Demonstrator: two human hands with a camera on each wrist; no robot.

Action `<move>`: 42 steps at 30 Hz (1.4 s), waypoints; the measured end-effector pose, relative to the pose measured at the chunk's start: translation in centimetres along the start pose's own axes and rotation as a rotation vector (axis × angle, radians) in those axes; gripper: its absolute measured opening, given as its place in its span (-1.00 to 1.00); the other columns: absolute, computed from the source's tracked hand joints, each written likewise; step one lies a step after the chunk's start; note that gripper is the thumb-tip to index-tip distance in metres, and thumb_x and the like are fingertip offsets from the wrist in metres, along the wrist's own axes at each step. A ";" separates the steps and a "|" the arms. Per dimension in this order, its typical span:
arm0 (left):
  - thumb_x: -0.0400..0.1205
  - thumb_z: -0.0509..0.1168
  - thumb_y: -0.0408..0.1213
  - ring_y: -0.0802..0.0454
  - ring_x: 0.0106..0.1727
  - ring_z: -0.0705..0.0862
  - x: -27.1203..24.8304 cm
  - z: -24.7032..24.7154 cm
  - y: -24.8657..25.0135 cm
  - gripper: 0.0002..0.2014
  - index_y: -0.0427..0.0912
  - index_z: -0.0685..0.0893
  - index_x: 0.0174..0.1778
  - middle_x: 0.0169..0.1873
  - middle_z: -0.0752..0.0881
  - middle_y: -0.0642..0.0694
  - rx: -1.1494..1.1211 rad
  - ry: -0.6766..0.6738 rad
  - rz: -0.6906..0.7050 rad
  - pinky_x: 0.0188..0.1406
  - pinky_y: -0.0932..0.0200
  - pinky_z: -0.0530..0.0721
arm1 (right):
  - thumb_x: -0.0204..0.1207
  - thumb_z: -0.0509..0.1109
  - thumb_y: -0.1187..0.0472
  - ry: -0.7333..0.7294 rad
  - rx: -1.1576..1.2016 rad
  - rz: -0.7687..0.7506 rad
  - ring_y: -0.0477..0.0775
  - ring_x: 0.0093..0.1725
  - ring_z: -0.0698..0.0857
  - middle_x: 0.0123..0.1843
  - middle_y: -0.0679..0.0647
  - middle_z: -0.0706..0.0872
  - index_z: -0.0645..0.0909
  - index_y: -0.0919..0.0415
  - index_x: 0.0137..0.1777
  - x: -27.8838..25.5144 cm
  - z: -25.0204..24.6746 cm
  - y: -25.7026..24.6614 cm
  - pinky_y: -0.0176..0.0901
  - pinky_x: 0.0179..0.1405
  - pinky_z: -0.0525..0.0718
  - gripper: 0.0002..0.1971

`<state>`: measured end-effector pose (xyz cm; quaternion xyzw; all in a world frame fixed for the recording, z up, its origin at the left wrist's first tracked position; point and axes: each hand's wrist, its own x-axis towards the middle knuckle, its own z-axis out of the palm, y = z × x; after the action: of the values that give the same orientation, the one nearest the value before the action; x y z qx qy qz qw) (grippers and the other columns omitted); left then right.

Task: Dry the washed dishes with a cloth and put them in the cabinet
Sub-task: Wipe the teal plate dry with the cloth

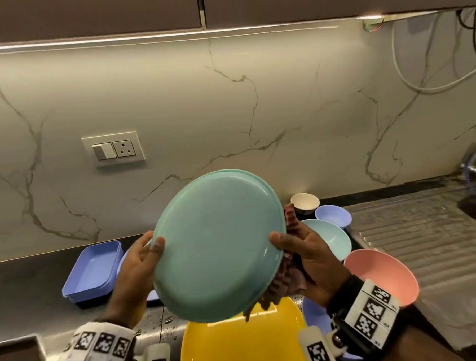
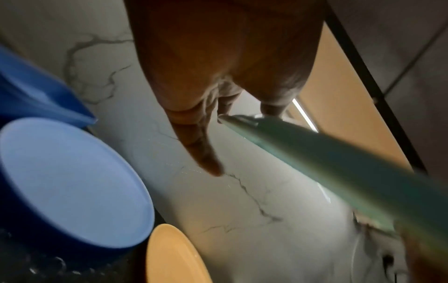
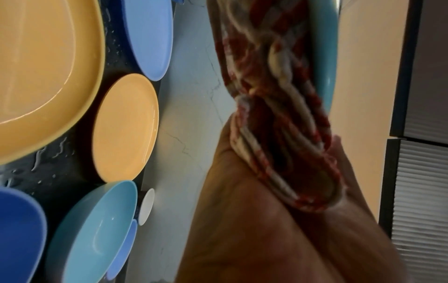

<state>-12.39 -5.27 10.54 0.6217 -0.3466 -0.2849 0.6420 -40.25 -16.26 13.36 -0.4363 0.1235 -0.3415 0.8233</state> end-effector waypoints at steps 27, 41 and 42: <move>0.49 0.39 -0.54 -0.30 -0.07 0.77 -2.5 6.1 4.6 -0.67 -0.35 0.62 0.18 0.04 0.76 -0.52 -0.262 -0.226 0.108 -0.14 -0.10 0.81 | 0.30 0.31 0.29 0.148 -1.621 -0.936 0.03 0.30 0.54 0.27 0.06 0.72 0.78 0.02 0.18 6.6 7.2 -1.7 -0.22 0.56 0.27 -0.54; 0.31 0.60 -0.45 -0.46 -0.18 0.80 -5.8 6.0 8.7 -0.63 -0.22 0.71 0.00 -0.12 0.81 -0.40 -0.230 -0.126 0.239 -0.19 -0.38 0.78 | 0.69 0.13 -0.18 0.297 -1.157 -0.707 -0.16 0.41 0.55 0.32 -0.22 0.65 0.62 -0.31 0.31 9.8 1.1 -3.2 0.09 0.48 0.49 -0.69; 0.29 0.62 -0.42 -0.47 -0.16 0.80 -5.9 5.9 9.0 -0.61 -0.19 0.71 0.01 -0.11 0.81 -0.39 -0.228 -0.118 0.245 -0.16 -0.41 0.77 | 0.70 0.17 -0.14 0.338 -1.056 -0.655 -0.22 0.41 0.54 0.31 -0.28 0.64 0.60 -0.38 0.28 9.9 -0.1 -2.9 0.08 0.52 0.48 -0.74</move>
<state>-21.24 -3.54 18.84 0.4804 -0.4223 -0.2782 0.7166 -34.33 -24.00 16.55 -0.7381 0.2631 -0.5325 0.3200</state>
